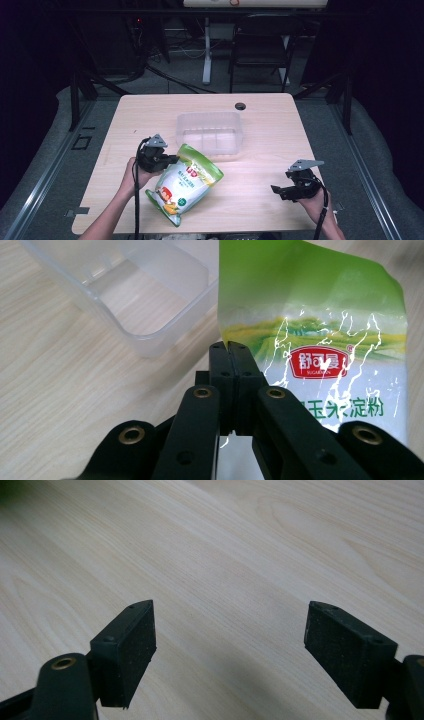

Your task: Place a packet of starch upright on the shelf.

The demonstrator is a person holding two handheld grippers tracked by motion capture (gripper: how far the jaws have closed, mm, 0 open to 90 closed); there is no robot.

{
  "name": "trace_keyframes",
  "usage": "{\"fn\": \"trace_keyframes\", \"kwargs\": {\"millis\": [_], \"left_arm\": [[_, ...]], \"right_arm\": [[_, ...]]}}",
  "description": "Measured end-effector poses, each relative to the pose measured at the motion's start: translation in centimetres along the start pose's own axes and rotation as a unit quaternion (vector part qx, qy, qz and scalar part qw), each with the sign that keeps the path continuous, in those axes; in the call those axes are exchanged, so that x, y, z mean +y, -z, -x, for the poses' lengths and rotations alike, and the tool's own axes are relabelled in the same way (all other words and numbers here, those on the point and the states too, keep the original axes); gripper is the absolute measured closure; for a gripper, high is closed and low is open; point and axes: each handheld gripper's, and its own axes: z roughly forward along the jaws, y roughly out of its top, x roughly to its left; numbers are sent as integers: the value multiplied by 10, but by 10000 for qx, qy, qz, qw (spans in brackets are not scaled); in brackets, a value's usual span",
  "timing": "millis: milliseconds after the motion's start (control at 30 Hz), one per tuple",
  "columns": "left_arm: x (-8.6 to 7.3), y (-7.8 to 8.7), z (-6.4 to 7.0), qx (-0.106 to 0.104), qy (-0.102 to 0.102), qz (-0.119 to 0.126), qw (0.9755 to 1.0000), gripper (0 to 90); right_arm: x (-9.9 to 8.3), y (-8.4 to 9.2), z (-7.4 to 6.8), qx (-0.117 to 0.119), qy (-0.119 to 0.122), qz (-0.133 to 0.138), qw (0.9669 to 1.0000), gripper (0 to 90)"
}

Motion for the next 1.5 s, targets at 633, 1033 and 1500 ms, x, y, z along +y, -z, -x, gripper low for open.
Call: {"fn": "trace_keyframes", "kwargs": {"millis": [633,1033,1500], "left_arm": [[-2,37,5,85,-54,646,9979,900],[-4,58,8,156,-71,997,9949,900],[8,78,16,35,-242,1017,9945,900]], "right_arm": [[0,0,0,-42,-3,-6,10000,203],[-2,-1,1,-36,-65,-34,10000,202],[-3,-3,2,-7,-94,-29,10000,202]]}}
